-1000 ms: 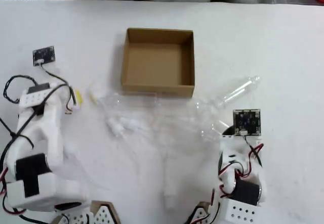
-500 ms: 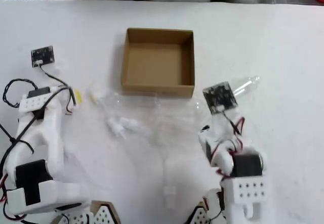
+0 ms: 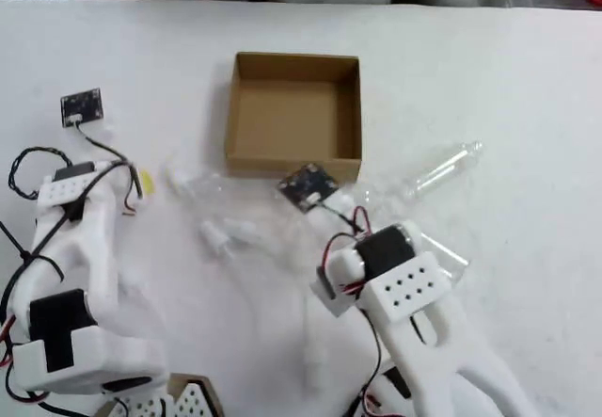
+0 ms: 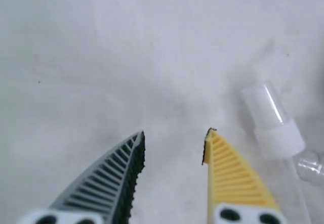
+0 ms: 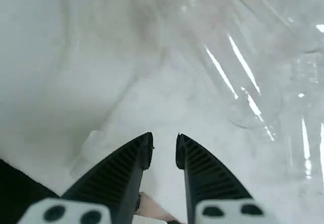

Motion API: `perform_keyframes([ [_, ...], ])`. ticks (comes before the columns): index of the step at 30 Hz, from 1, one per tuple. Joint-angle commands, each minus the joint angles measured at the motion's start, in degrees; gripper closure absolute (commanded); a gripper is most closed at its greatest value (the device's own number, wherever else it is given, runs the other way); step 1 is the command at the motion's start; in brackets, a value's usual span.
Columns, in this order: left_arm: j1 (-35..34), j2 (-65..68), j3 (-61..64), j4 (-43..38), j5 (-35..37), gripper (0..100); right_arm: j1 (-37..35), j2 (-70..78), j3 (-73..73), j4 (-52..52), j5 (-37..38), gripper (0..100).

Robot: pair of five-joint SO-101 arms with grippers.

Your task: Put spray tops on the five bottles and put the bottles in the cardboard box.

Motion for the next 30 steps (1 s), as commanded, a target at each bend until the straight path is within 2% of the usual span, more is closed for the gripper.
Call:
perform_keyframes([
  [1,1.1,-0.2,-3.5,-1.2,-0.4,80,-5.3,1.7,-0.6,-1.4,-0.4,93.5],
  [4,1.1,-0.1,-3.7,-1.2,-0.4,80,-8.0,4.6,-0.6,-2.3,-0.4,93.5],
  [13,1.2,-0.1,-3.7,-3.5,-0.4,80,-8.0,13.9,5.1,-13.4,-0.4,93.5],
  [20,0.8,-0.1,-3.6,-3.5,-0.4,80,-8.3,16.2,6.0,-16.7,-0.8,93.5],
  [23,0.8,-0.1,-3.5,-3.5,-0.4,80,-8.1,18.5,6.8,-18.6,-4.1,93.5],
  [30,0.8,0.0,-3.4,-3.3,-0.4,80,-8.0,22.1,7.1,-20.6,-4.0,93.6],
])
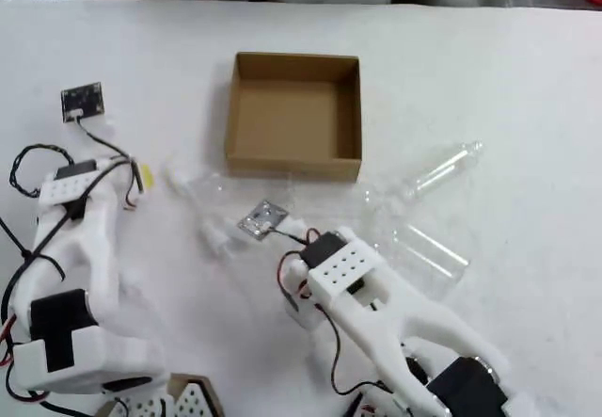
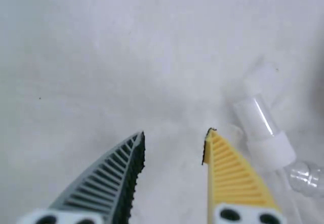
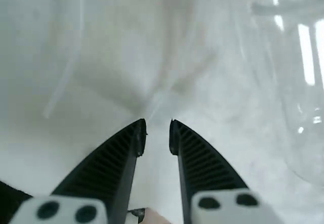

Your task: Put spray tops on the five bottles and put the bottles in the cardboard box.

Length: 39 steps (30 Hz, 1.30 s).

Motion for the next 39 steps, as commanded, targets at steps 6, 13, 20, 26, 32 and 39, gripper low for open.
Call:
perform_keyframes([
  [6,0.5,-0.1,-2.9,-1.0,-0.4,80,0.0,5.3,0.8,-5.7,-0.6,96.0],
  [13,0.7,-0.1,-2.9,-1.1,-0.4,80,4.0,4.9,-4.2,0.0,-0.5,96.2],
  [20,0.7,-0.1,-2.9,-1.1,-0.4,80,9.6,-5.0,-4.7,3.7,-0.4,96.2],
  [26,0.7,-0.1,-2.9,-1.2,-0.4,80,9.5,-13.5,-3.4,9.2,0.8,96.1],
  [32,0.7,-0.1,-3.0,-1.2,-0.4,80,4.6,-15.2,3.3,9.6,14.8,96.1],
  [39,0.7,-0.1,-3.0,-1.2,-0.4,80,1.4,-15.2,4.1,9.5,15.3,96.0],
])
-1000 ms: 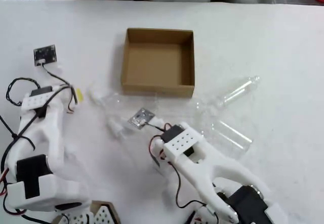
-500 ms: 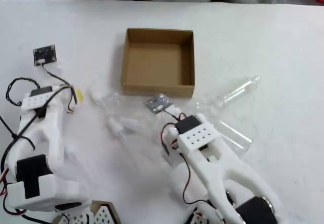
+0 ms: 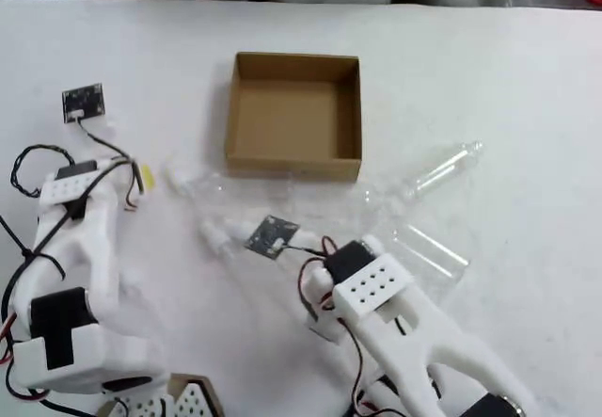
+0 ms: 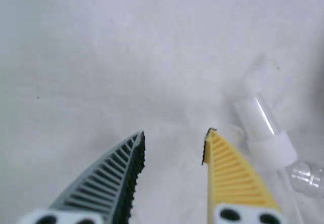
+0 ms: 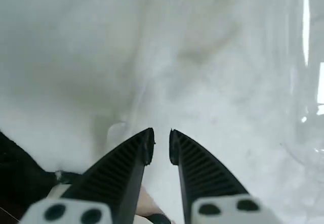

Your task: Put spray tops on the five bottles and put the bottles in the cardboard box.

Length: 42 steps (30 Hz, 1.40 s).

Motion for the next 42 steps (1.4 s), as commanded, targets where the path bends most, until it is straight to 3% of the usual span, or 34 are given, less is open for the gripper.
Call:
perform_keyframes([
  [1,0.7,-0.5,-3.0,-1.1,-0.4,80,-1.6,-1.5,-0.4,0.4,0.6,95.9],
  [7,0.7,-0.5,-3.1,-1.8,-0.4,80,-6.3,-1.8,-0.4,0.5,0.3,95.0],
  [12,0.7,0.8,-3.4,-3.1,-0.4,80,-10.0,-1.8,-0.5,0.2,-9.4,81.7],
  [15,0.7,1.5,-3.5,-3.3,-0.4,80,-10.2,-1.8,-0.4,0.7,-9.9,76.9],
  [22,0.7,1.5,-3.5,-3.4,-0.4,80,-13.9,-1.2,0.3,0.5,-10.3,78.1],
  [28,0.7,1.5,-3.5,-3.4,-0.4,80,-19.1,-0.7,0.4,0.0,-9.9,90.5],
  [34,0.7,1.5,-3.5,-3.4,-0.4,80,-15.6,11.8,-1.9,-2.3,-9.9,84.4],
  [42,0.7,1.5,-3.5,-3.5,-1.7,80,-13.2,26.0,-7.8,-0.3,-9.8,84.4],
])
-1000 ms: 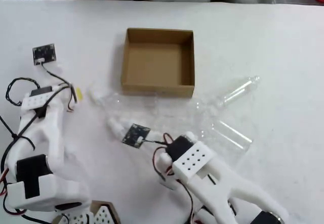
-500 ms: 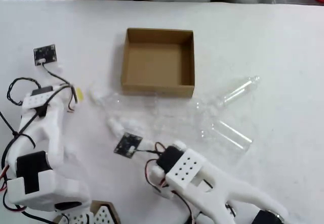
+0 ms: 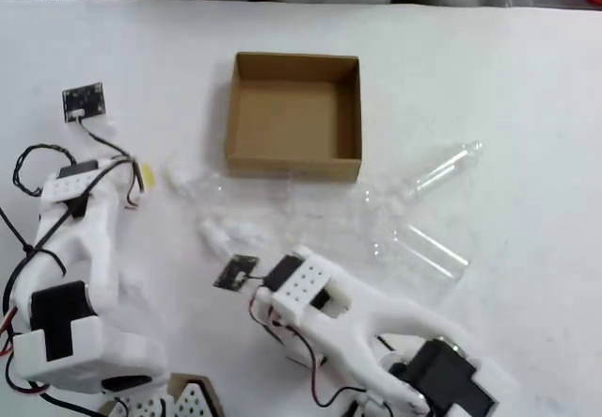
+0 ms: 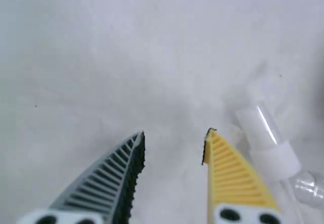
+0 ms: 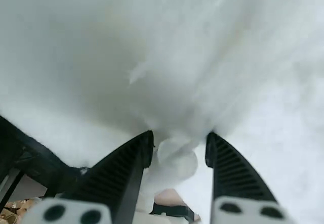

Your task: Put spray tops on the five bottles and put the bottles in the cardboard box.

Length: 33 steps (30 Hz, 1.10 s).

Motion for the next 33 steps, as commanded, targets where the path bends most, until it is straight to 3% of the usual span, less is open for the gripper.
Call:
perform_keyframes([
  [1,0.7,-0.6,-3.0,-1.2,-2.0,80,1.0,2.4,-2.6,2.3,0.0,84.8],
  [5,0.7,-0.6,-3.0,-1.2,-2.3,80,1.5,2.4,-7.3,7.8,0.0,99.7],
  [11,0.7,-0.6,-3.0,-1.2,-2.4,80,11.1,2.3,-10.4,11.0,-0.1,98.1],
  [18,0.7,-0.6,-3.0,-1.2,-2.5,80,31.7,-3.4,-15.4,13.3,0.7,98.2],
  [24,0.7,-0.6,-3.0,-1.2,-2.5,80,41.2,-12.2,-15.4,14.1,23.7,98.2],
  [29,0.7,-0.6,-3.0,-1.2,-2.5,80,42.9,-15.3,-15.3,17.6,26.6,97.1],
  [33,0.7,-0.6,-3.0,-1.2,-2.5,80,37.6,-16.4,-12.4,23.0,29.2,85.8],
])
